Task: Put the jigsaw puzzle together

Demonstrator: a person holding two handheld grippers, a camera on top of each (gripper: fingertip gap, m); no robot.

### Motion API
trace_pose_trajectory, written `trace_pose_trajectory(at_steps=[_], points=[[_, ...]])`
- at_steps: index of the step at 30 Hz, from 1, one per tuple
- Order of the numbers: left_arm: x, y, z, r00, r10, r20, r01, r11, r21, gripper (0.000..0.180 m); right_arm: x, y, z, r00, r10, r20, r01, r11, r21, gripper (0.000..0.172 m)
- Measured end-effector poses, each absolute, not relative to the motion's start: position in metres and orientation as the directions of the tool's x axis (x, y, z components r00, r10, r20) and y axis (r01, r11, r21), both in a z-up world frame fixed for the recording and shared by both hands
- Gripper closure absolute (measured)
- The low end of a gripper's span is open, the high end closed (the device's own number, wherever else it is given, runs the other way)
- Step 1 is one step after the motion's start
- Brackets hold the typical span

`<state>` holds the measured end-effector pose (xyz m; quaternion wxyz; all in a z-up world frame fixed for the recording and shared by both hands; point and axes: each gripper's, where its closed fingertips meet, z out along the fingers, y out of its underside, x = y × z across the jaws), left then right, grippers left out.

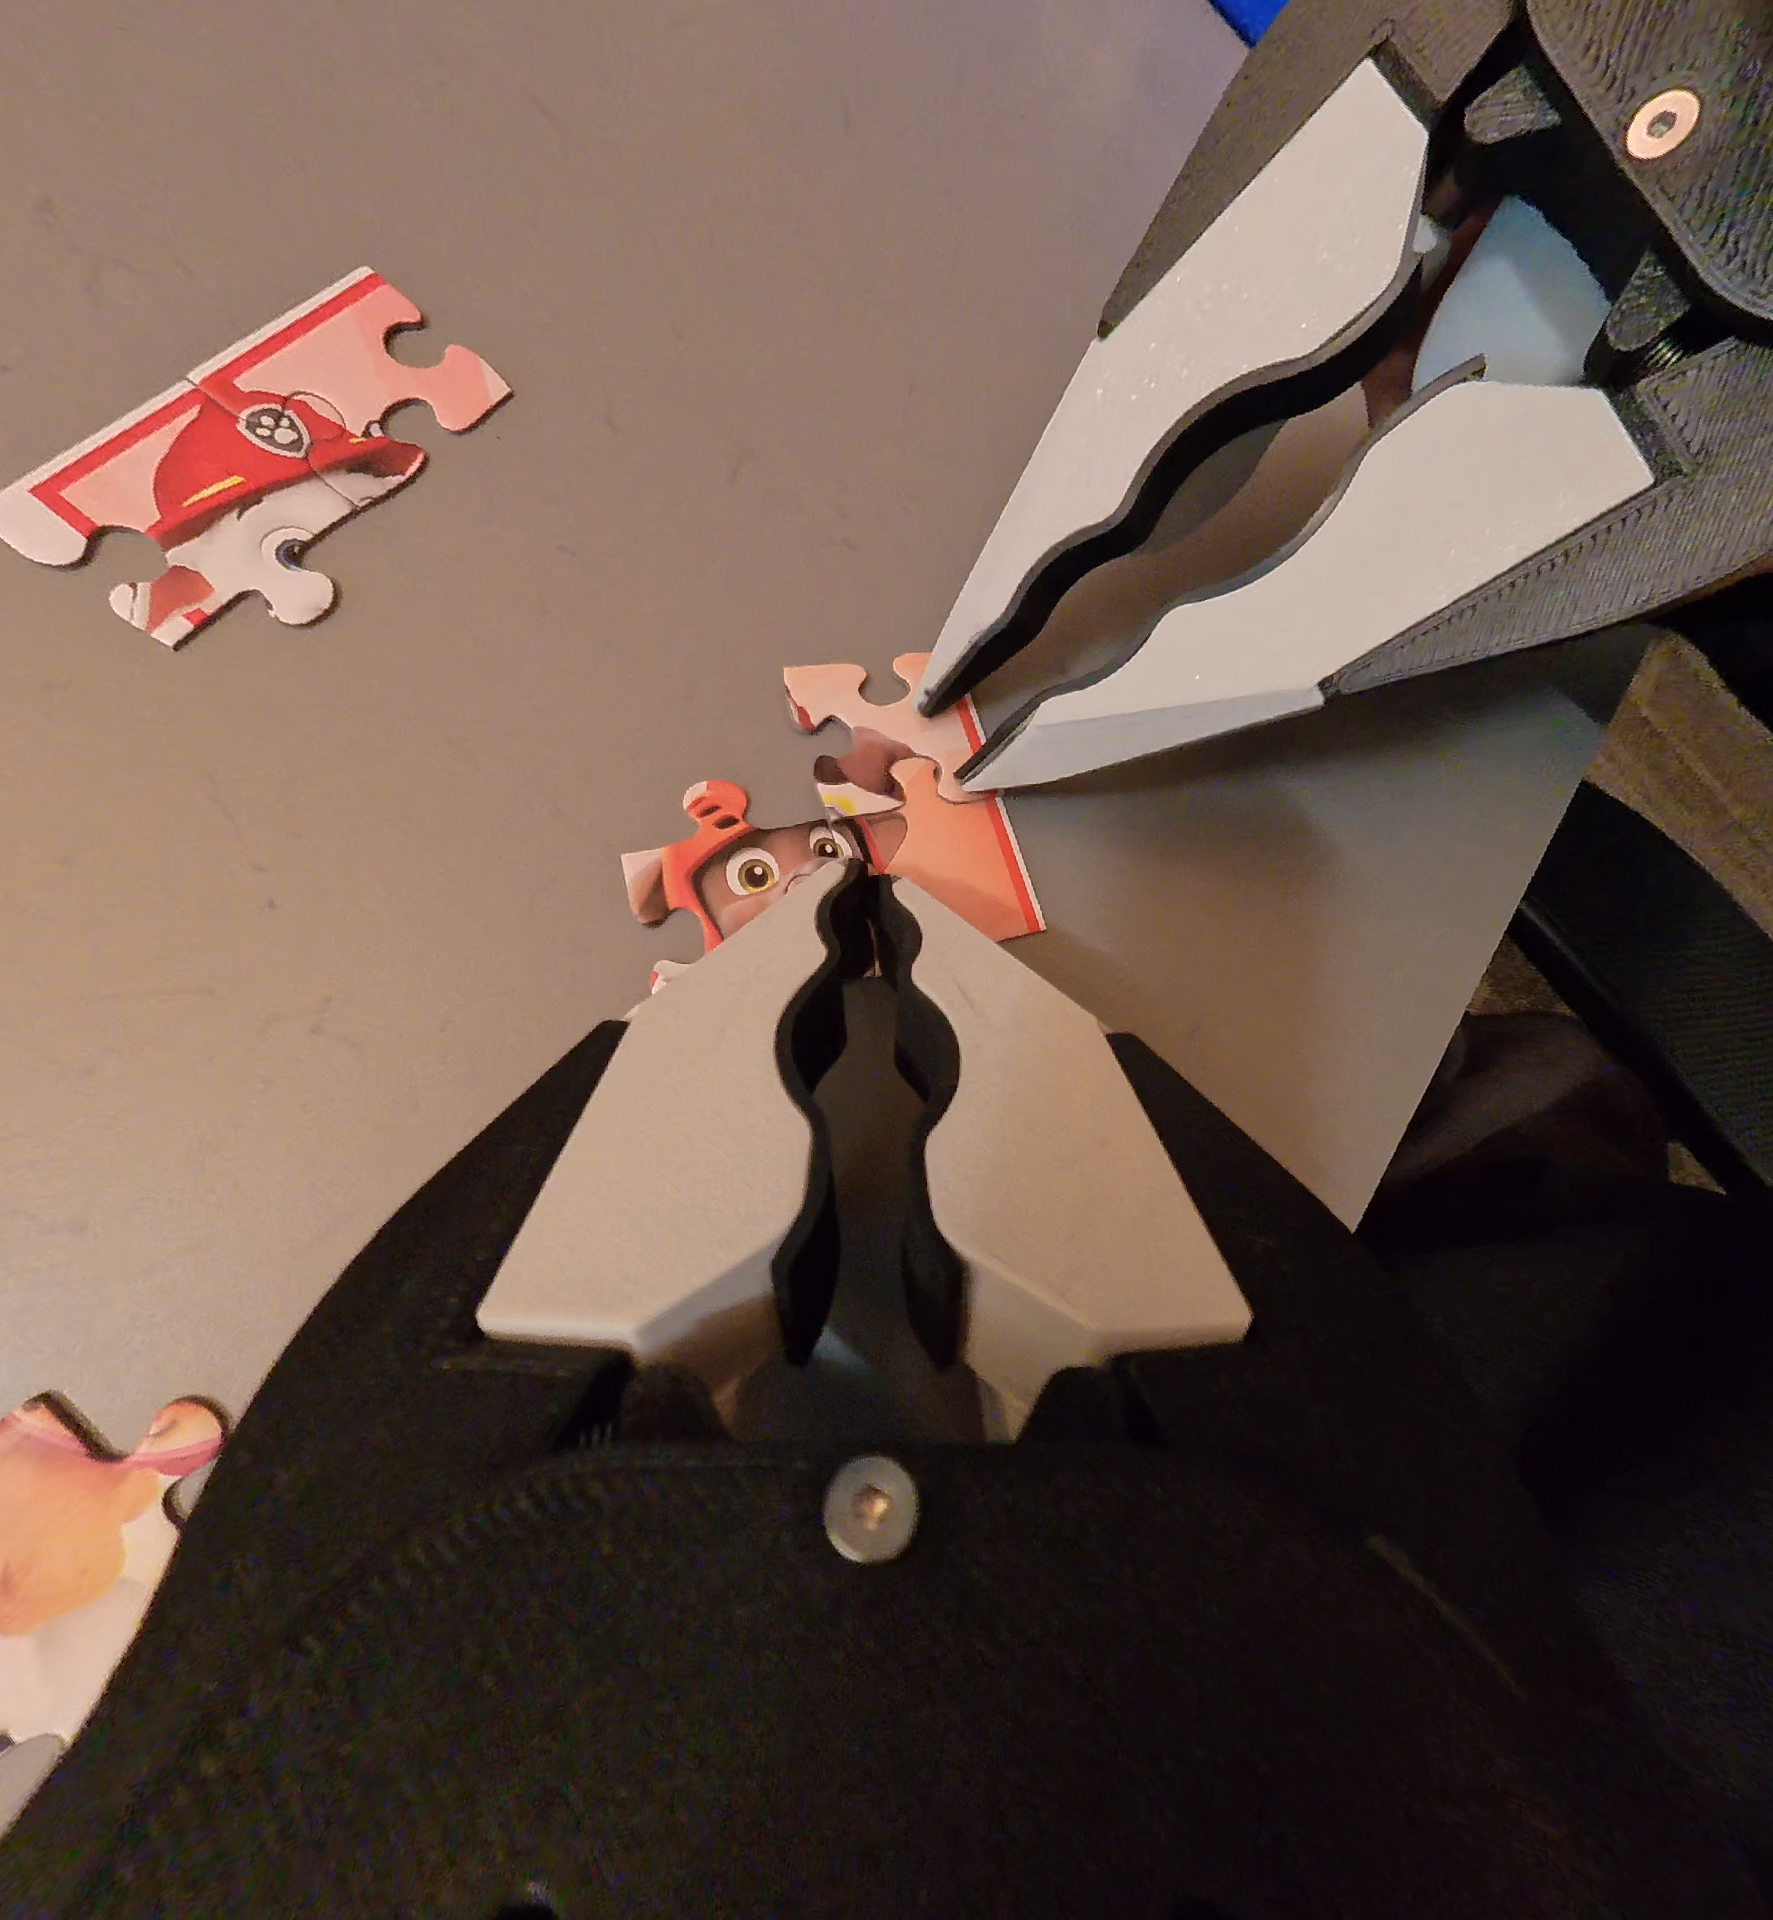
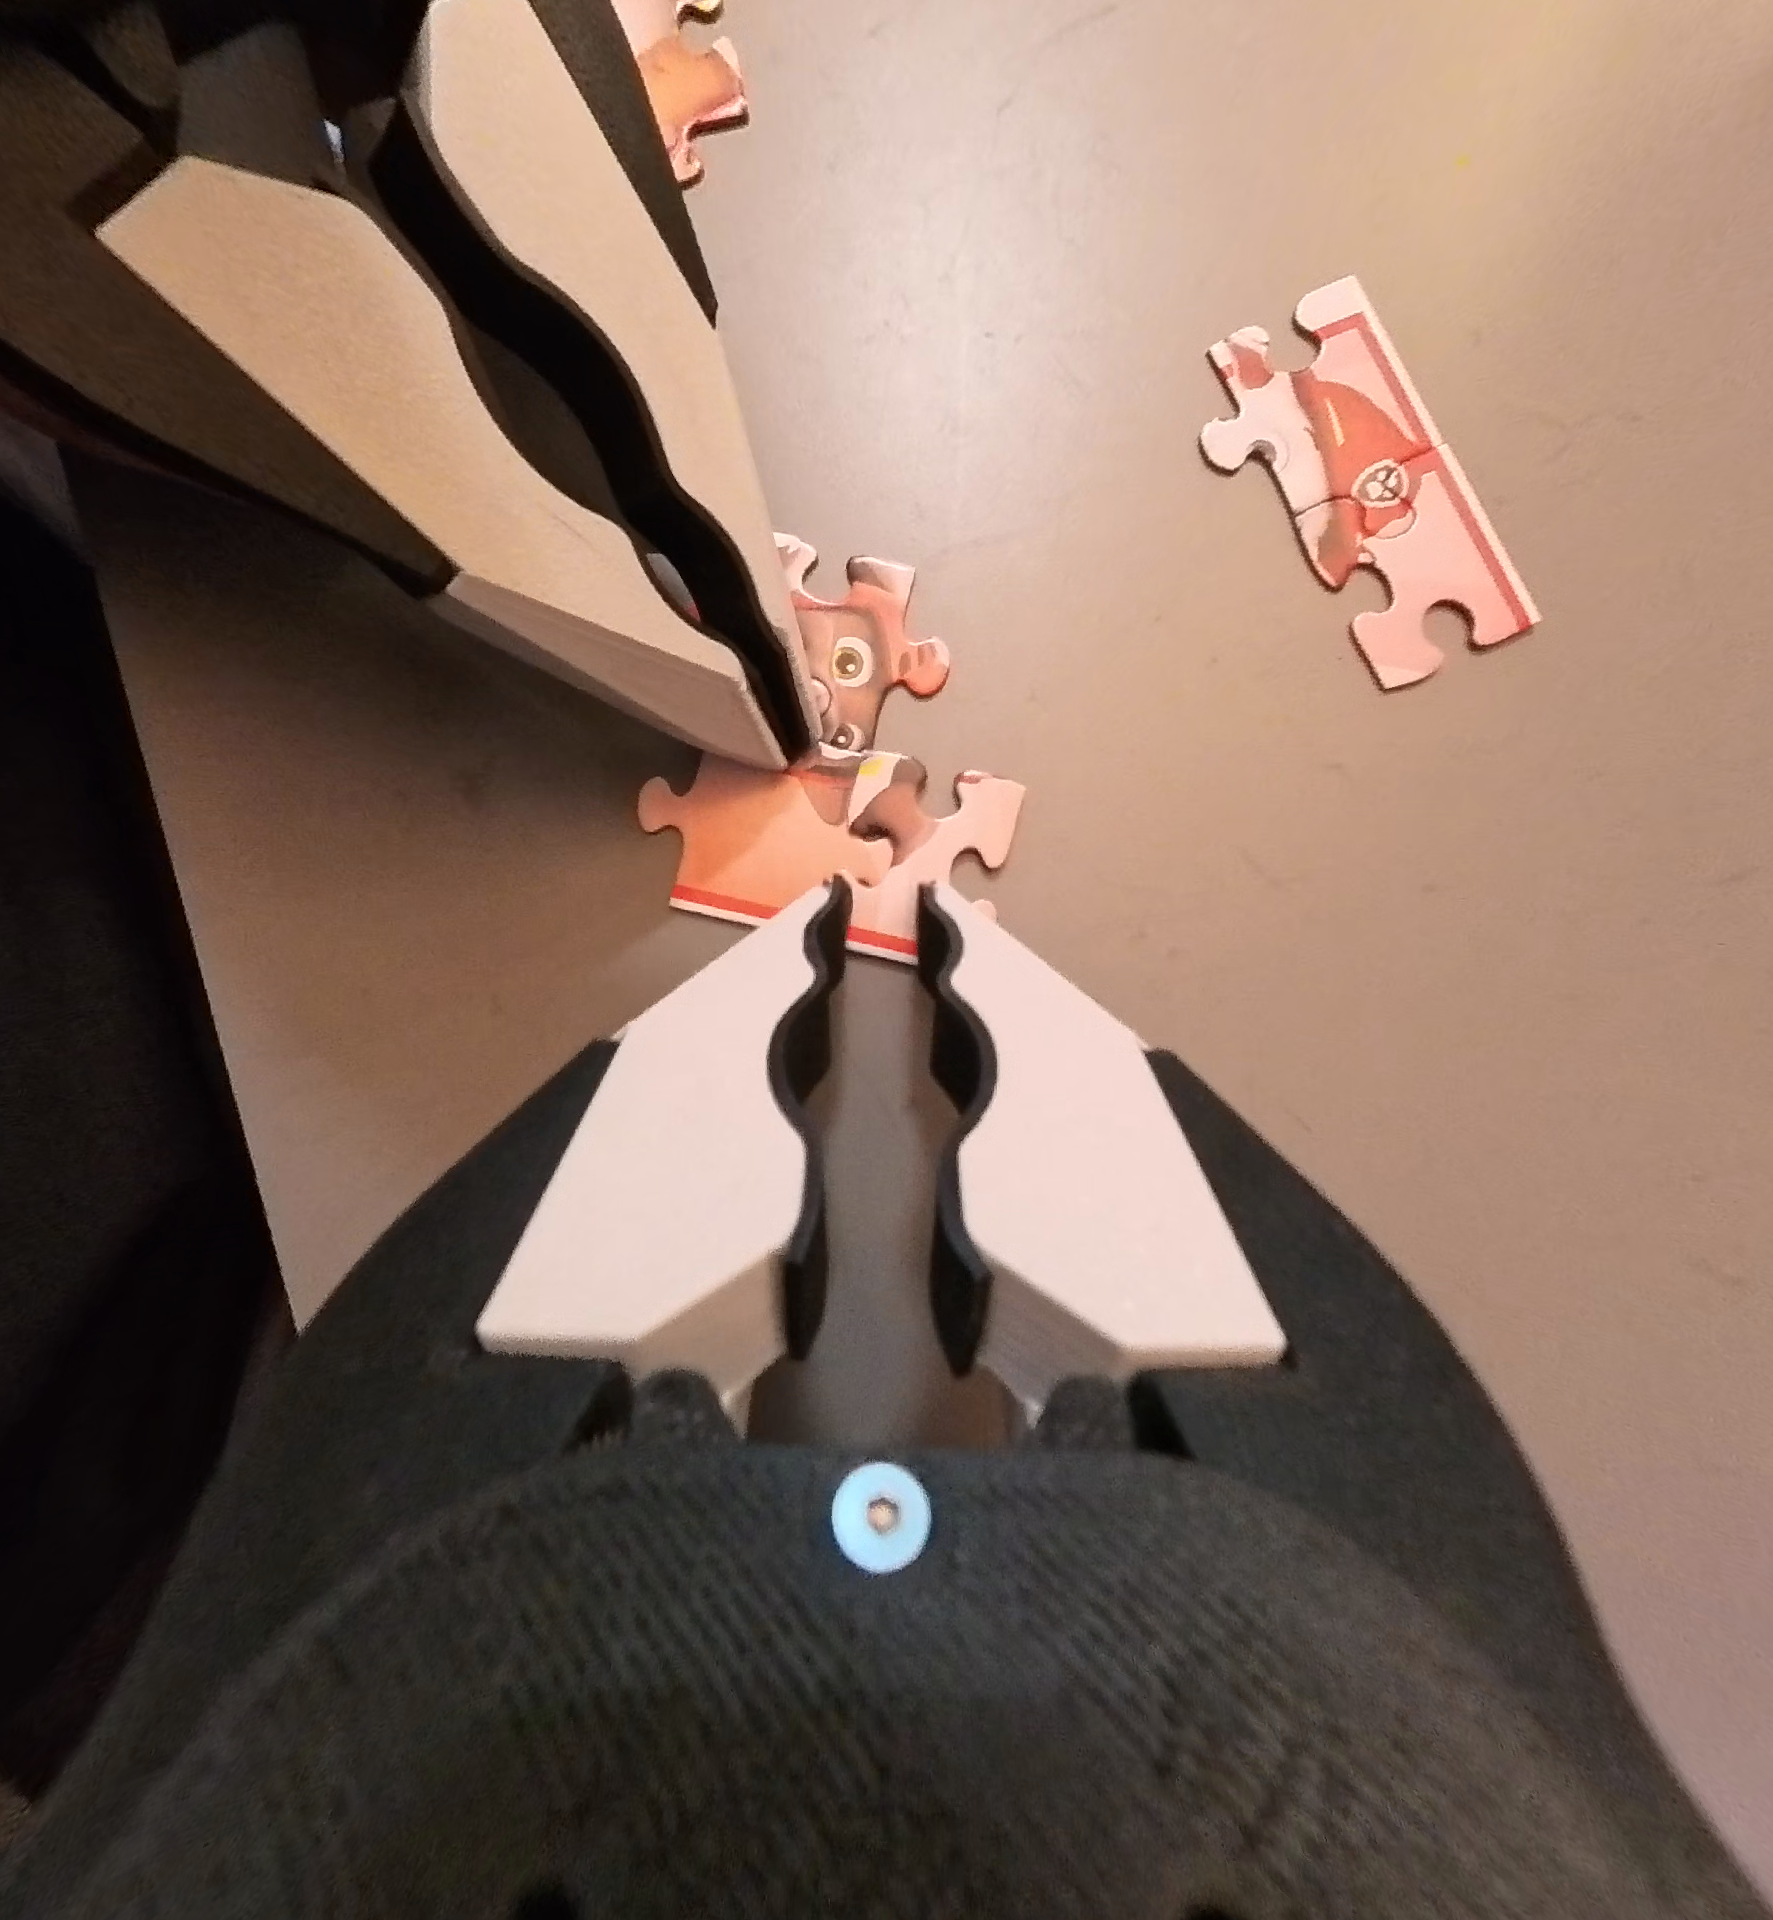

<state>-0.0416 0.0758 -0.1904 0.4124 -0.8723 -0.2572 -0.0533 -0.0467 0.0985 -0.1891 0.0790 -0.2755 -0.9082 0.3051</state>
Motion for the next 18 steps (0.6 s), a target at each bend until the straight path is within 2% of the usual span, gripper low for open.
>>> trace_pose_trajectory(at_steps=[13, 18], points=[[-0.0414, 0.0758, -0.1904, 0.862, 0.404, 0.307, 0.494, -0.528, -0.691, 0.18, -0.0499, 0.1027, -0.1899, -0.843, 0.537, 0.041, 0.434, 0.723, -0.538, 0.161], [-0.0415, 0.0758, -0.1903, 0.862, 0.404, 0.306, 0.493, -0.528, -0.692, 0.18, -0.0507, 0.0989, -0.1892, -0.857, 0.512, 0.055, 0.41, 0.743, -0.529, 0.156]])
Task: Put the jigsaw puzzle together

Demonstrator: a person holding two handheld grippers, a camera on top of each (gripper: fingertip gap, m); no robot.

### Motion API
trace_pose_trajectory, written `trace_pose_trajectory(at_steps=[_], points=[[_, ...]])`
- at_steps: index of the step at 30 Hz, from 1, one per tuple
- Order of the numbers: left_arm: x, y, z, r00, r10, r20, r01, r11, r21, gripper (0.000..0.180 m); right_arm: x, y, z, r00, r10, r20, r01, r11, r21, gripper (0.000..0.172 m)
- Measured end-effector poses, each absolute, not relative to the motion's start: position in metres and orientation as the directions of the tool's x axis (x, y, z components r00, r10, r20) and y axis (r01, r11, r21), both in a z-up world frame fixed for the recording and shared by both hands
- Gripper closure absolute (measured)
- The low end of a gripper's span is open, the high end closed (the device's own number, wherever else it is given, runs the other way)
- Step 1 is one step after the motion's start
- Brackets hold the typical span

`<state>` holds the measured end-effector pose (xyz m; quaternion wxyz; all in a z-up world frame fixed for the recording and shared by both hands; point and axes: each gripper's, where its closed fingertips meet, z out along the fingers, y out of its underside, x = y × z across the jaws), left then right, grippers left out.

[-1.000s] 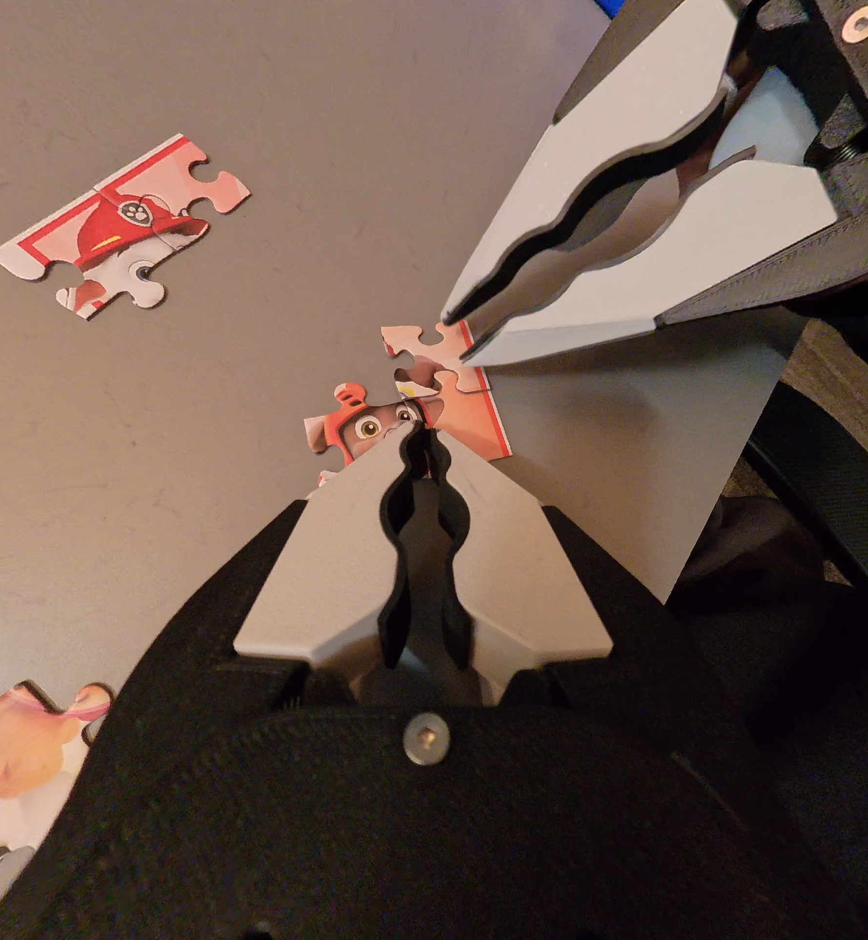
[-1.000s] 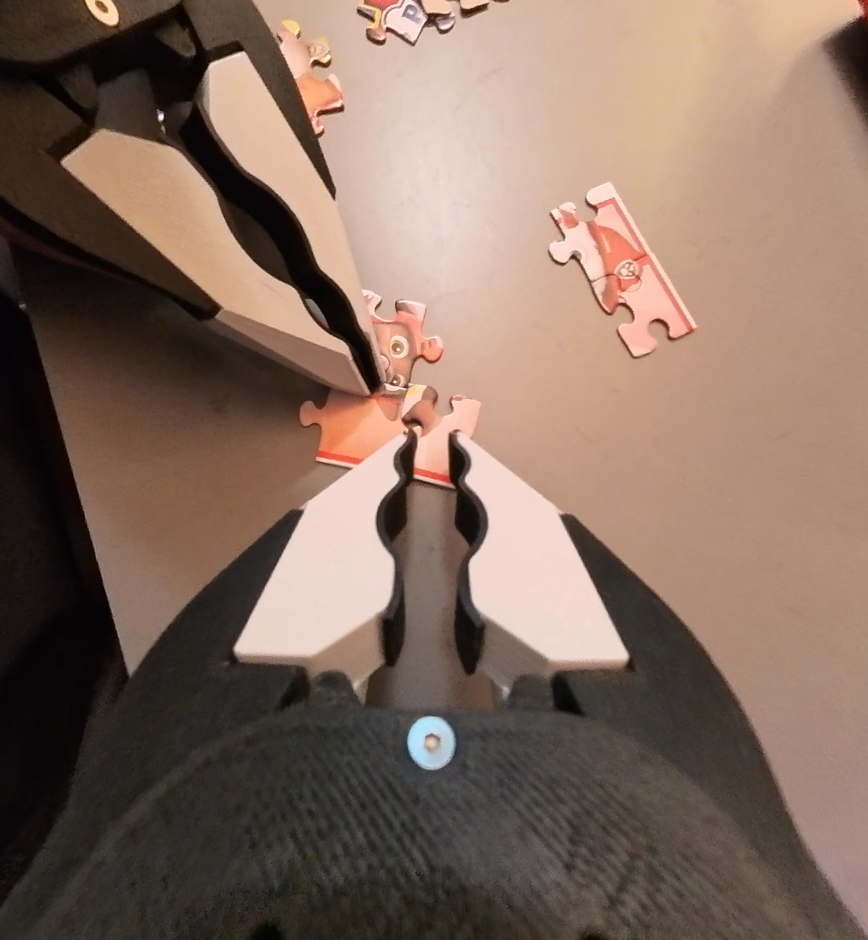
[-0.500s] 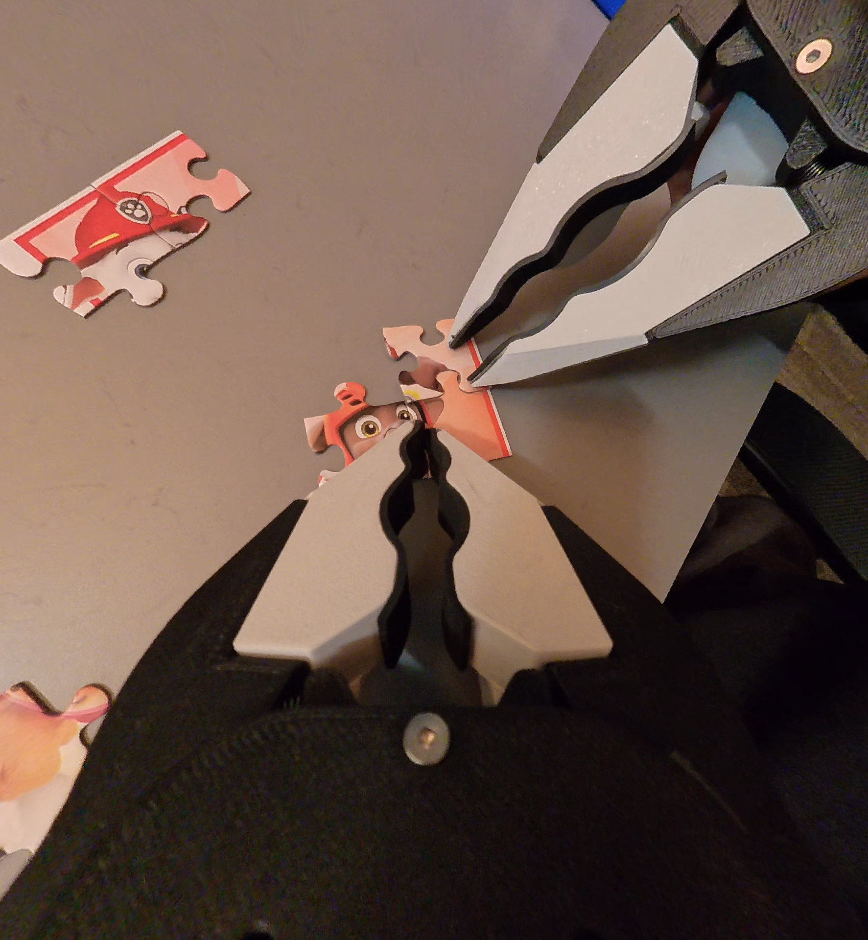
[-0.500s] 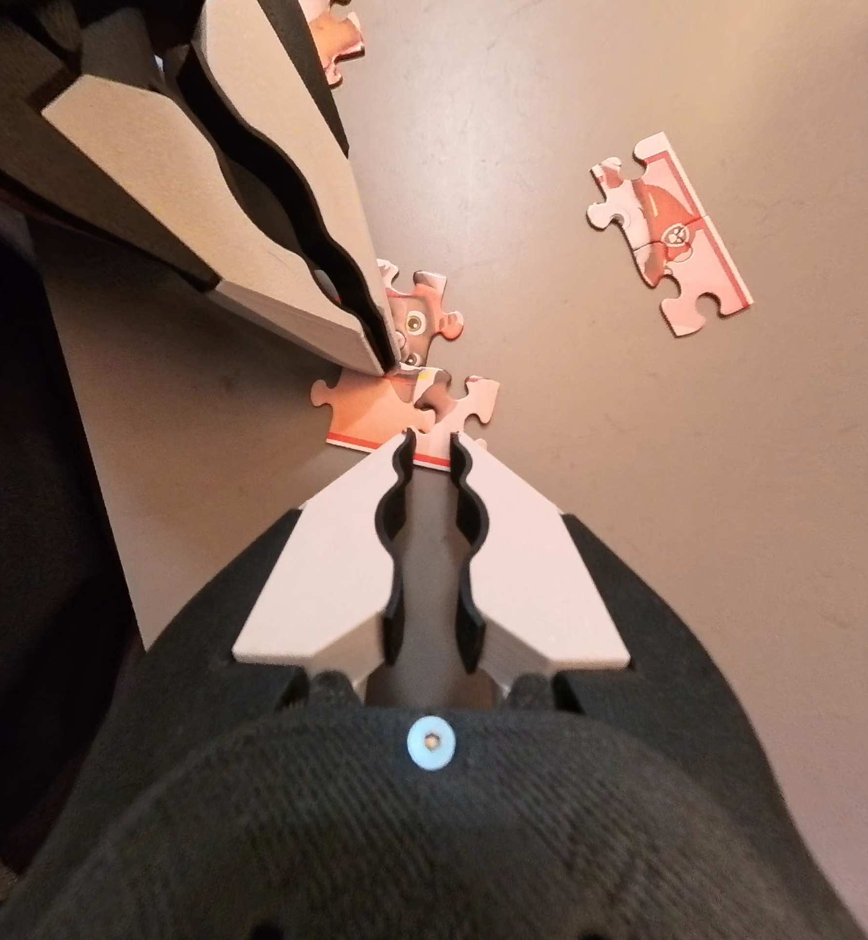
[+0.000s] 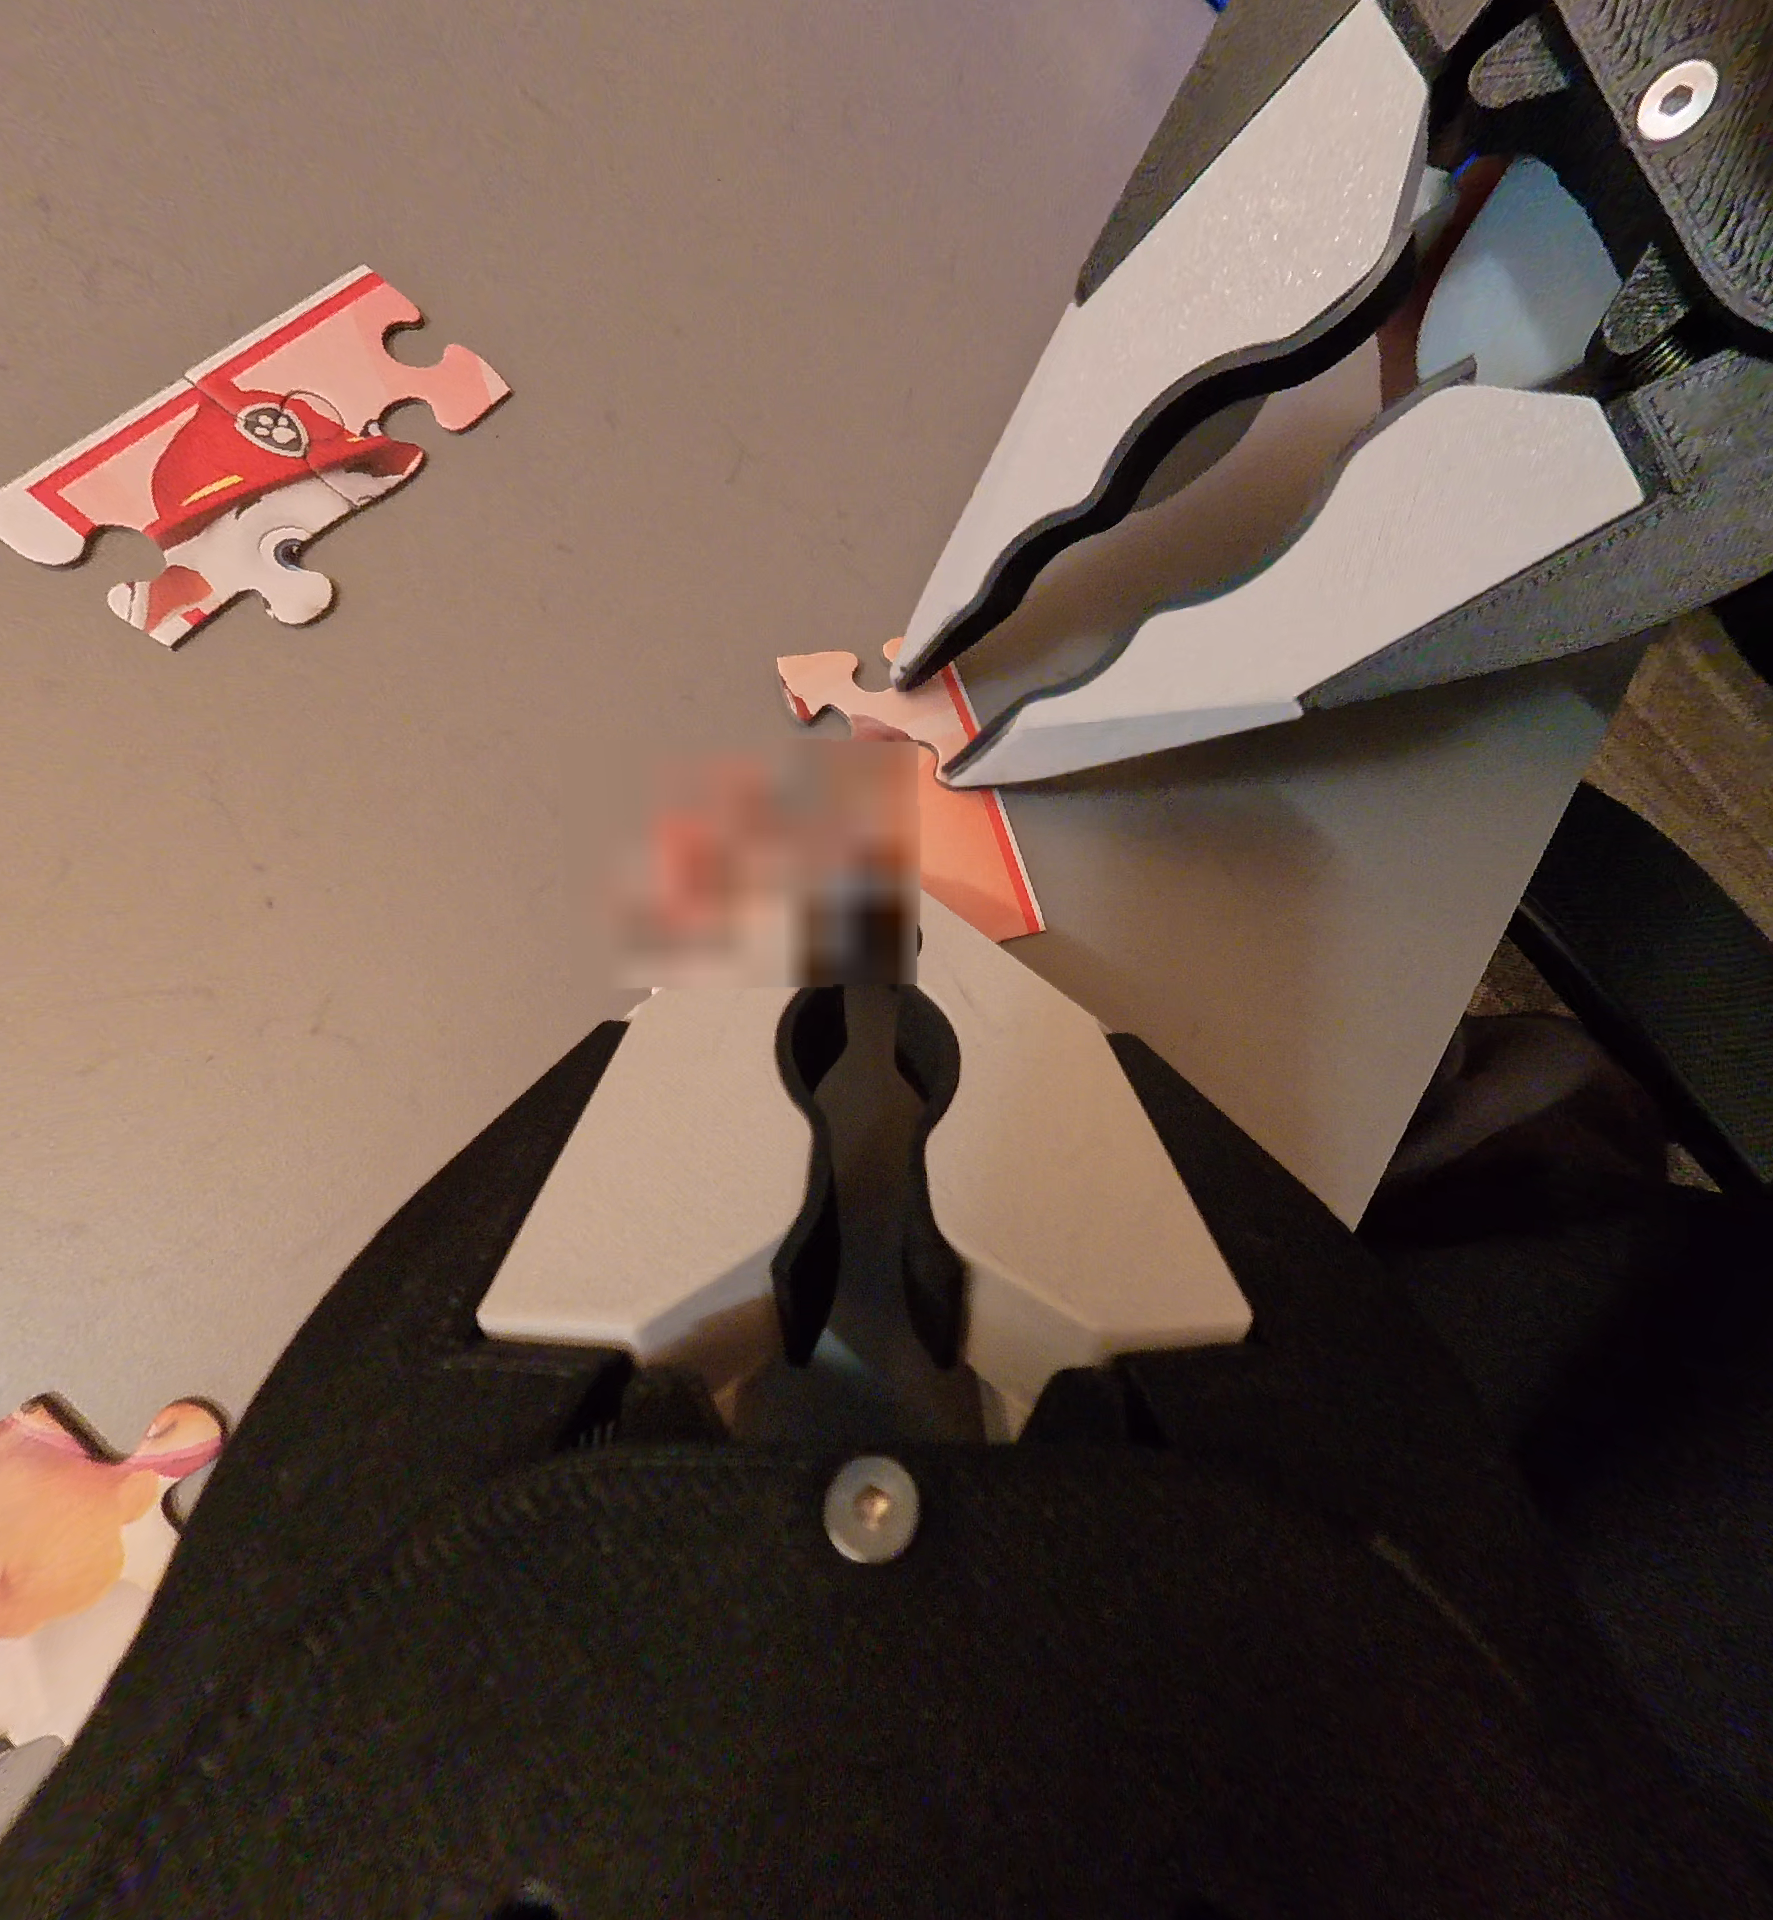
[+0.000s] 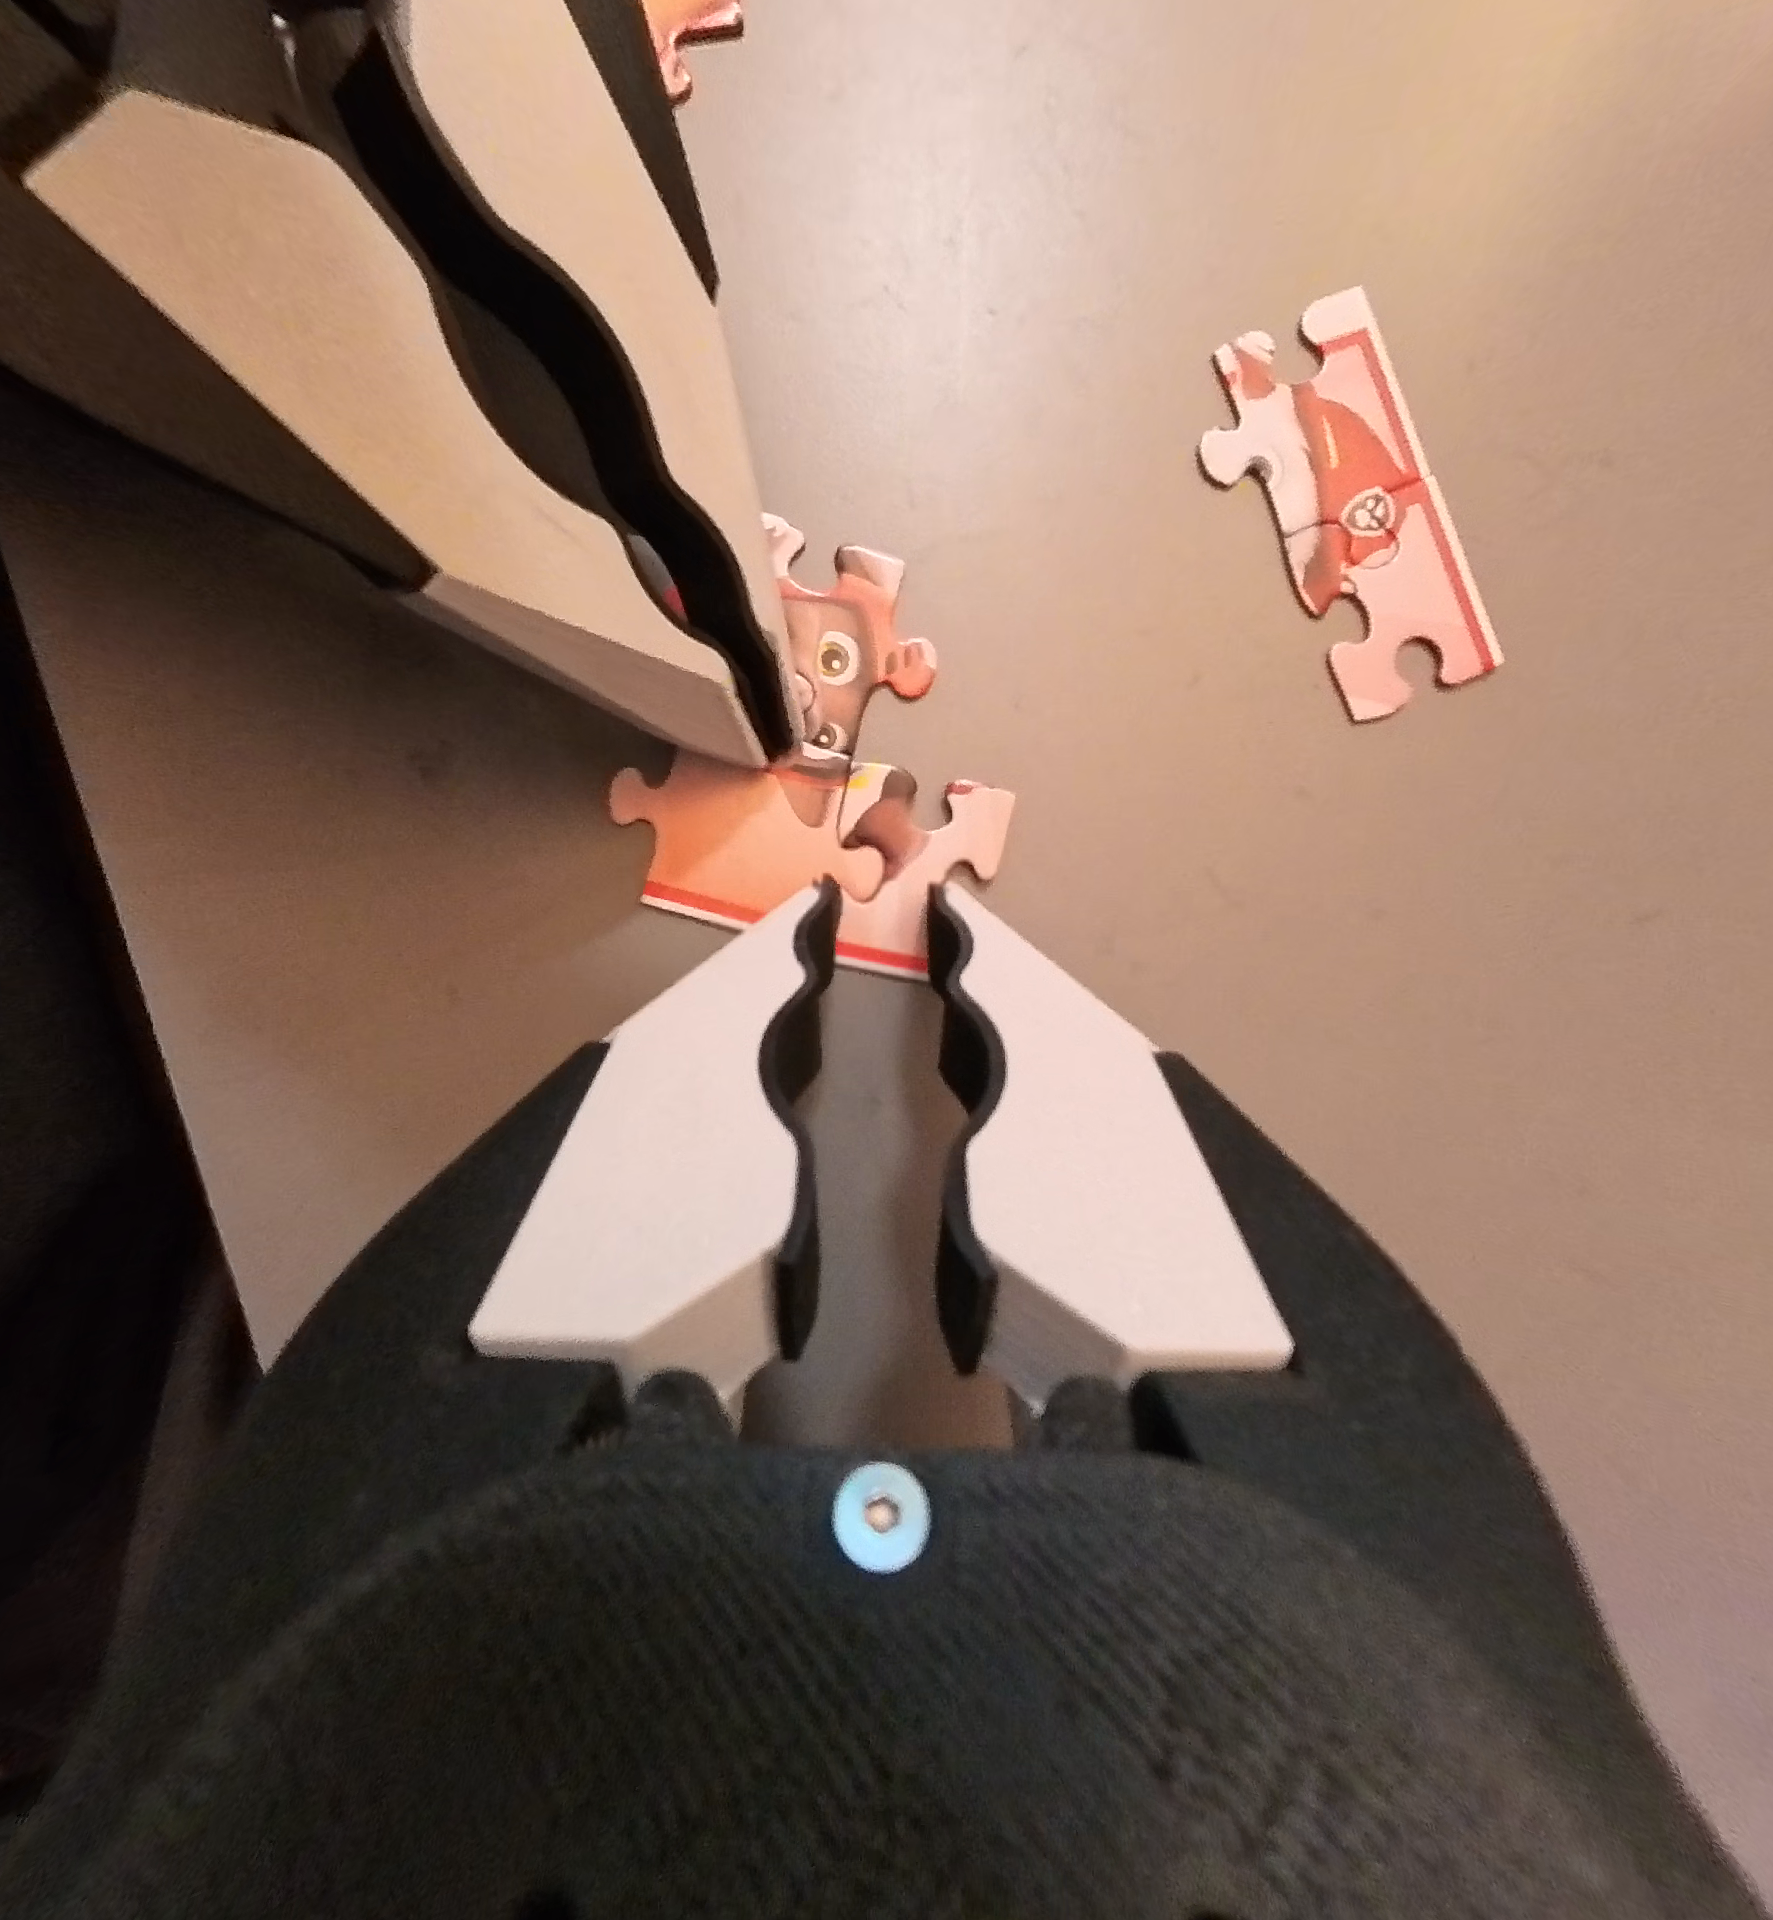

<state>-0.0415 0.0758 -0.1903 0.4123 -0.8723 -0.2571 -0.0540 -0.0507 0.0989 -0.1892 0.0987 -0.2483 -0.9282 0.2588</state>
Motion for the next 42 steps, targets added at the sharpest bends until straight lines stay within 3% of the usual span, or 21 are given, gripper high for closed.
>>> trace_pose_trajectory(at_steps=[9, 14, 20, 31, 39, 42], points=[[-0.042, 0.076, -0.19, 0.861, 0.404, 0.311, 0.496, -0.526, -0.691, 0.18, -0.055, 0.092, -0.19, -0.862, 0.507, -0.002, 0.419, 0.709, -0.567, 0.162], [-0.042, 0.076, -0.19, 0.858, 0.402, 0.318, 0.501, -0.524, -0.689, 0.18, -0.051, 0.091, -0.189, -0.878, 0.474, -0.064, 0.417, 0.692, -0.59, 0.156], [-0.041, 0.076, -0.19, 0.858, 0.401, 0.321, 0.502, -0.523, -0.688, 0.18, -0.052, 0.098, -0.169, -0.955, 0.296, 0.007, 0.218, 0.718, -0.662, 0.161], [-0.041, 0.076, -0.19, 0.856, 0.399, 0.329, 0.507, -0.521, -0.686, 0.18, -0.05, 0.096, -0.189, -1.0, 0.022, 0.022, 0.004, 0.8, -0.599, 0.156], [-0.041, 0.076, -0.19, 0.849, 0.396, 0.349, 0.52, -0.515, -0.681, 0.18, -0.052, 0.093, -0.19, -0.999, 0.035, -0.034, 0.048, 0.813, -0.581, 0.156], [-0.041, 0.076, -0.19, 0.849, 0.396, 0.35, 0.521, -0.515, -0.681, 0.18, -0.055, 0.093, -0.191, -0.994, 0.104, -0.03, 0.102, 0.822, -0.561, 0.164]])
